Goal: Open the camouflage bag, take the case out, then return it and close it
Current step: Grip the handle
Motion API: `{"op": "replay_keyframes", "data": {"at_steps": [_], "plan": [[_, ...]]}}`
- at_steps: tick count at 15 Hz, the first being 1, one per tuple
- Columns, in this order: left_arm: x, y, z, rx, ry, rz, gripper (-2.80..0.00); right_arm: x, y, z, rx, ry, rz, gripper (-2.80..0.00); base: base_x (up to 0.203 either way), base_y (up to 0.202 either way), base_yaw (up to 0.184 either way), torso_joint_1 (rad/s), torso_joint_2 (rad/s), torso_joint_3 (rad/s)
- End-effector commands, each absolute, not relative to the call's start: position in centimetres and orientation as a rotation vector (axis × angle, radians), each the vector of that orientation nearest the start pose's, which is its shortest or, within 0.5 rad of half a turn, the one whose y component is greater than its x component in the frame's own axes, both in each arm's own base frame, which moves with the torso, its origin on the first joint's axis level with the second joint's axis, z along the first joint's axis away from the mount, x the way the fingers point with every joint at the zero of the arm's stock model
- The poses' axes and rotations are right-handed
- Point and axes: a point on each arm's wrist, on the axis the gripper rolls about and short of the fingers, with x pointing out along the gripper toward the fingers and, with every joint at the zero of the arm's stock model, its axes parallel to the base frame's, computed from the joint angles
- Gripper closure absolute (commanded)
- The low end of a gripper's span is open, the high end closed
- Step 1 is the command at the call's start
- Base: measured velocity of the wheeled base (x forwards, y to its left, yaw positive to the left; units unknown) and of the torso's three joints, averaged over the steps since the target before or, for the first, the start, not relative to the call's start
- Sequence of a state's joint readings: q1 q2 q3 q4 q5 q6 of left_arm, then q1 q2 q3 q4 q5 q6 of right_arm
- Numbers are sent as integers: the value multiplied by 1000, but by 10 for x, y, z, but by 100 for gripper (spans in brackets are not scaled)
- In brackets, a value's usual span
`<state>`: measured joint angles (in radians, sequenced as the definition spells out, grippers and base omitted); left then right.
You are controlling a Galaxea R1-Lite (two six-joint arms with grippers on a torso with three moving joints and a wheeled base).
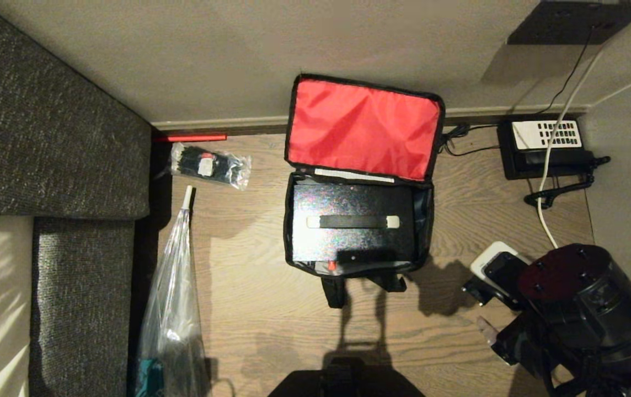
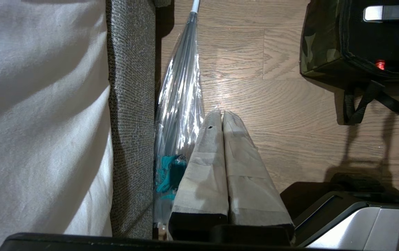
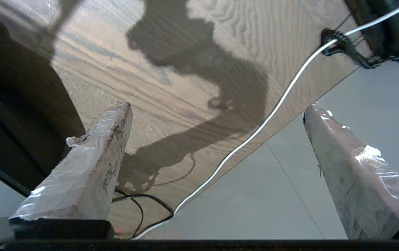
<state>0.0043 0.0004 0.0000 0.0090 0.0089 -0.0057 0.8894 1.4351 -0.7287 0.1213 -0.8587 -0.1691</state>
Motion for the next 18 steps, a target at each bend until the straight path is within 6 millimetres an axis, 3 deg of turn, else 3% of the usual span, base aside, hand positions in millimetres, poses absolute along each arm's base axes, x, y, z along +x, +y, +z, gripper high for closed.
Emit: {"op": "replay_keyframes", "data": {"at_steps": [1, 18], "plan": [[-23, 0, 74, -8, 11, 14, 0, 144, 151, 169, -810, 536, 71, -280, 0, 0, 0, 2, 2, 147], [-23, 0, 74, -9, 9, 12, 0, 148, 156, 171, -839, 526, 53, -280, -16, 0, 0, 1, 1, 23]]}}
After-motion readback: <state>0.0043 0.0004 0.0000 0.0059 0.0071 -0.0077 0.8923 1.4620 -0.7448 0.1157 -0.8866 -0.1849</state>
